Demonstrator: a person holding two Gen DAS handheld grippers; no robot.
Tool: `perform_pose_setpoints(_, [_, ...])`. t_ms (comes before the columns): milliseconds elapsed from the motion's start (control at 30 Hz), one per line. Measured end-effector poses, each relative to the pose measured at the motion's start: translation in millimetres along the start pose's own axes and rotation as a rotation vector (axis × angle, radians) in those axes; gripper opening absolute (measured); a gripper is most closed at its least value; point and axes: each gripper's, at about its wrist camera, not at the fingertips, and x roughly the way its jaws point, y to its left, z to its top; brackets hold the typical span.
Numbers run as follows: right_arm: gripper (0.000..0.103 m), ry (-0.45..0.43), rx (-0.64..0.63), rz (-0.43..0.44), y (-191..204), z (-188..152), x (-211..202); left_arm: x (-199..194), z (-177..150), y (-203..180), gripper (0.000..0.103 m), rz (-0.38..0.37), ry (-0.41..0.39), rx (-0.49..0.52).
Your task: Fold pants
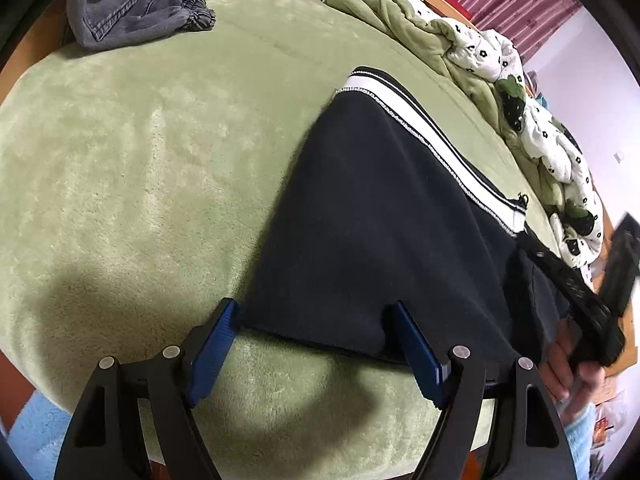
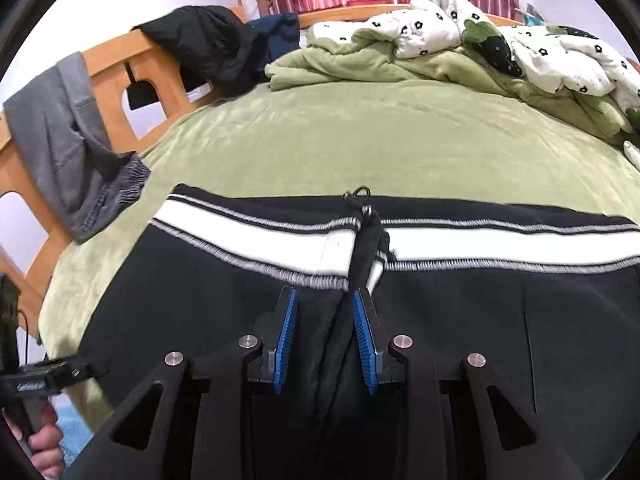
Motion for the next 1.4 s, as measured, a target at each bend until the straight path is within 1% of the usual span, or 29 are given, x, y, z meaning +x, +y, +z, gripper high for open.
perform_pose_setpoints(33, [0.029, 0.014, -0.007, 0.008, 0, 3, 7, 1, 0, -1, 0.077, 0.003, 0.0, 0.006])
perform_pose_setpoints(100, [0.013, 0.052, -0.038, -0.04, 0, 5, 23, 2, 0, -3, 0.077, 0.017, -0.002, 0.021])
perform_pose_setpoints(133, [0.008, 0.049, -0.051, -0.067, -1, 4, 26, 3, -1, -5, 0.077, 0.027, -0.003, 0.031])
perform_pose_setpoints(200, [0.007, 0.001, -0.06, -0.055, -8, 5, 20, 3, 1, -6, 0.078, 0.036, -0.004, 0.042])
perform_pose_setpoints(233, [0.007, -0.028, -0.037, -0.046, -12, 6, 15, 4, 0, -7, 0.079, 0.04, -0.006, 0.047])
perform_pose_setpoints(267, [0.004, -0.05, 0.027, -0.014, -23, 7, 10, 4, 1, -7, 0.079, 0.041, -0.009, 0.047])
perform_pose_setpoints(300, [0.001, -0.04, 0.07, -0.003, -28, 7, 12, 4, 2, -8, 0.079, 0.04, -0.011, 0.044])
perform_pose_setpoints(333, [0.001, 0.004, 0.098, -0.034, -32, 4, 20, 3, 2, -8, 0.078, 0.035, -0.015, 0.037])
perform_pose_setpoints(400, [0.003, 0.048, 0.055, -0.069, -30, -3, 29, -2, 3, -6, 0.078, 0.003, -0.033, 0.026])
perform_pose_setpoints(467, [0.003, 0.035, 0.027, -0.08, -28, -6, 21, -4, 3, -2, 0.077, -0.034, -0.046, 0.007])
perform_pose_setpoints(500, [0.003, 0.03, 0.038, -0.066, -30, -7, 13, -2, 4, 1, 0.077, -0.045, -0.049, -0.008])
perform_pose_setpoints(567, [0.011, 0.026, 0.084, -0.035, -35, -9, 0, 1, 7, 8, 0.076, -0.065, -0.055, -0.049])
perform_pose_setpoints(600, [0.014, 0.028, 0.102, -0.02, -39, -13, -11, 2, 8, 8, 0.071, -0.062, -0.059, -0.064])
perform_pose_setpoints(633, [0.023, 0.034, 0.099, -0.014, -39, -17, -19, 2, 10, 9, 0.067, -0.049, -0.063, -0.075])
perform_pose_setpoints(667, [0.031, 0.042, 0.087, -0.014, -40, -20, -26, 2, 9, 8, 0.066, -0.04, -0.07, -0.082])
perform_pose_setpoints(700, [0.033, 0.048, 0.067, -0.025, -42, -25, -35, 1, 10, 7, 0.058, -0.026, -0.08, -0.094])
perform_pose_setpoints(733, [0.033, 0.051, 0.044, -0.047, -44, -30, -43, -1, 11, 6, 0.042, -0.011, -0.091, -0.095])
perform_pose_setpoints(767, [0.033, 0.055, 0.023, -0.067, -47, -32, -50, -4, 12, 1, 0.035, 0.002, -0.107, -0.083])
perform_pose_setpoints(800, [0.033, 0.06, -0.006, -0.092, -52, -38, -60, -10, 12, -7, 0.026, 0.023, -0.135, -0.061])
perform_pose_setpoints(833, [0.033, 0.064, -0.025, -0.113, -59, -41, -67, -14, 14, -16, 0.02, 0.039, -0.158, -0.034])
perform_pose_setpoints(900, [0.034, 0.064, -0.06, -0.164, -72, -49, -83, -31, 12, -55, 0.018, 0.126, -0.235, 0.102])
perform_pose_setpoints(933, [0.035, 0.057, -0.067, -0.178, -80, -53, -91, -35, 12, -69, 0.017, 0.146, -0.256, 0.146])
perform_pose_setpoints(967, [0.035, 0.047, -0.068, -0.186, -87, -57, -98, -42, 11, -91, 0.017, 0.151, -0.284, 0.206])
perform_pose_setpoints(1033, [0.035, 0.022, -0.057, -0.19, -106, -63, -112, -50, 6, -141, 0.016, 0.123, -0.301, 0.333])
perform_pose_setpoints(1100, [0.036, -0.003, -0.029, -0.184, -121, -70, -122, -52, -3, -173, 0.016, 0.054, -0.283, 0.413])
perform_pose_setpoints(1133, [0.036, -0.021, 0.005, -0.182, -133, -75, -127, -49, -11, -197, 0.016, -0.011, -0.253, 0.461])
perform_pose_setpoints(1167, [0.036, -0.035, 0.032, -0.179, -141, -79, -130, -44, -18, -212, 0.015, -0.048, -0.222, 0.494])
perform_pose_setpoints(1267, [0.036, -0.093, 0.145, -0.156, -169, -91, -140, -12, -39, -246, 0.015, -0.062, -0.13, 0.553])
perform_pose_setpoints(1400, [0.036, -0.075, 0.324, -0.113, -206, -96, -142, 31, -61, -250, 0.015, -0.047, -0.03, 0.553])
